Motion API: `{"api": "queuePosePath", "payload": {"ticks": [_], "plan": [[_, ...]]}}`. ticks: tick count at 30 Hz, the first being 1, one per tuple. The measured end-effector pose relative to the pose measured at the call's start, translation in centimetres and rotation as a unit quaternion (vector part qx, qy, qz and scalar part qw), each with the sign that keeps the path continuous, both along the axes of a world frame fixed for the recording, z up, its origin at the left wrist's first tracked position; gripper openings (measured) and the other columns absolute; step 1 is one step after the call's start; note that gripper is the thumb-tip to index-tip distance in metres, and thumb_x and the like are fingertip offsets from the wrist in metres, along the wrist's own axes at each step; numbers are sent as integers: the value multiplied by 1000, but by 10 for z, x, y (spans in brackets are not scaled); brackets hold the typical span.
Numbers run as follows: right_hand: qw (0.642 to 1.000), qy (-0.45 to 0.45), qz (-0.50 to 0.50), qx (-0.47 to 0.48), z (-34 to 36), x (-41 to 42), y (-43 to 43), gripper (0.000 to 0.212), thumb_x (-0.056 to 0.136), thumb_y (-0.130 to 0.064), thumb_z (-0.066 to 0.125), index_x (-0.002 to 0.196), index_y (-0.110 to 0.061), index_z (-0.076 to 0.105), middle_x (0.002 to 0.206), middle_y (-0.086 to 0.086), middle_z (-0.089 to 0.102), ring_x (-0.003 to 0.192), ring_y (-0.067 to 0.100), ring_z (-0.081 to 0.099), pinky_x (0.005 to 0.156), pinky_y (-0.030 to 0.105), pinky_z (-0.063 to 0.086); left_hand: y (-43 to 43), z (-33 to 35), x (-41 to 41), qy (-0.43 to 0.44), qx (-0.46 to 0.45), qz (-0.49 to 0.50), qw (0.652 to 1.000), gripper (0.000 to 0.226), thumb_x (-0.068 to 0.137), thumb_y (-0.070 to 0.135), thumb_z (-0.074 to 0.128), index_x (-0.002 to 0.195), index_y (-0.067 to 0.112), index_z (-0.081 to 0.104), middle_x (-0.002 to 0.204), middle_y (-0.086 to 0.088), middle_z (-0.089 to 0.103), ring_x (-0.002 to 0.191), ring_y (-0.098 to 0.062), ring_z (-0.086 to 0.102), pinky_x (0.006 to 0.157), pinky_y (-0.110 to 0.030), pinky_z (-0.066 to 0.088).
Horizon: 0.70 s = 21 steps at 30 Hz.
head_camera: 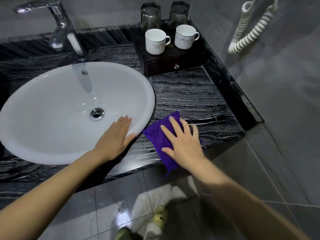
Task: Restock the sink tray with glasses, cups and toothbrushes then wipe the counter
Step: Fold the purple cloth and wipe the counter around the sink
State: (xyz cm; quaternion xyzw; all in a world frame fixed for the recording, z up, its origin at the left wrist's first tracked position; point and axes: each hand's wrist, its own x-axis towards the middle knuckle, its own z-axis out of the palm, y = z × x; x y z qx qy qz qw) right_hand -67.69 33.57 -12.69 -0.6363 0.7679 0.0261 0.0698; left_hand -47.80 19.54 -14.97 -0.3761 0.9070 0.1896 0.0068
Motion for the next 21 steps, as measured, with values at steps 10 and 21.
{"api": "queuePosePath", "payload": {"ticks": [10, 21], "plan": [[999, -24, 17, -22, -33, -38, -44, 68, 90, -64, 24, 150, -32, 15, 162, -3, 8, 149, 23, -1, 118, 50, -6, 4, 0, 60, -57, -82, 0, 995, 87, 81, 67, -8, 146, 13, 13, 156, -4, 13, 143, -11, 1, 117, -28, -1], [977, -53, -200, -58, -36, 97, -28, 75, 87, -56, 26, 150, -15, 21, 160, 14, 13, 148, 36, 5, 118, 55, -4, 4, 0, 57, -36, -105, 0, 994, 89, 83, 64, -10, 145, 8, 18, 155, -10, 20, 144, -20, 11, 118, -36, 8]]}}
